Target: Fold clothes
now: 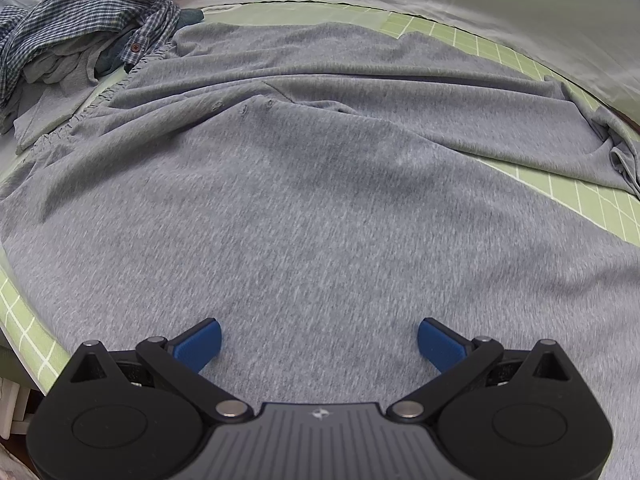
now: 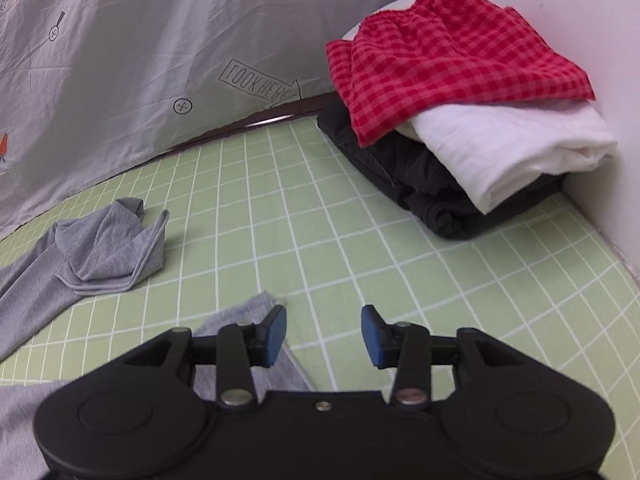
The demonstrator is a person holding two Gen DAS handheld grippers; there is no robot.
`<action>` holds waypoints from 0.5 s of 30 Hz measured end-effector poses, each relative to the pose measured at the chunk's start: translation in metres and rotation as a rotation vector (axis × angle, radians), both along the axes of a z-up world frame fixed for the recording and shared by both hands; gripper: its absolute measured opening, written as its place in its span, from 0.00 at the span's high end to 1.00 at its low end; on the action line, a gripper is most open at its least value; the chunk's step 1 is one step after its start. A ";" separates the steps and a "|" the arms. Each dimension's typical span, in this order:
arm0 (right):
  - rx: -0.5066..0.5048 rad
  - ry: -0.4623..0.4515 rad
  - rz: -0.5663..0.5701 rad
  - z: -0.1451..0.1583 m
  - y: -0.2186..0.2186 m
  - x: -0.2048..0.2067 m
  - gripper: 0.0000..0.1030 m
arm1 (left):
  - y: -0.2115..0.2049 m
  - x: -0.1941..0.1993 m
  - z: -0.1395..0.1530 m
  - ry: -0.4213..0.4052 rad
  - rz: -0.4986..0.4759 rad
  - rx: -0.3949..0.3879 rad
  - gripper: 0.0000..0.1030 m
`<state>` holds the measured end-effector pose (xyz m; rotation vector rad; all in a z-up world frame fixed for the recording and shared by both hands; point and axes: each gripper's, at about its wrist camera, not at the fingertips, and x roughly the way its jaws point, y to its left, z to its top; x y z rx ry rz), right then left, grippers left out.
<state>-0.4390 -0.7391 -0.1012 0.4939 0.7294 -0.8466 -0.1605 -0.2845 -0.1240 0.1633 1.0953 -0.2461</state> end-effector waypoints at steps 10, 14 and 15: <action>0.043 0.134 0.014 -0.032 0.075 -0.036 0.29 | 0.000 0.002 0.000 0.009 -0.009 0.003 0.00; 0.030 0.135 0.029 -0.029 0.085 -0.047 0.68 | 0.002 -0.001 0.000 0.002 -0.028 0.000 0.00; 0.031 0.145 0.023 -0.029 0.087 -0.051 0.97 | 0.002 -0.002 0.000 -0.001 -0.035 -0.001 0.00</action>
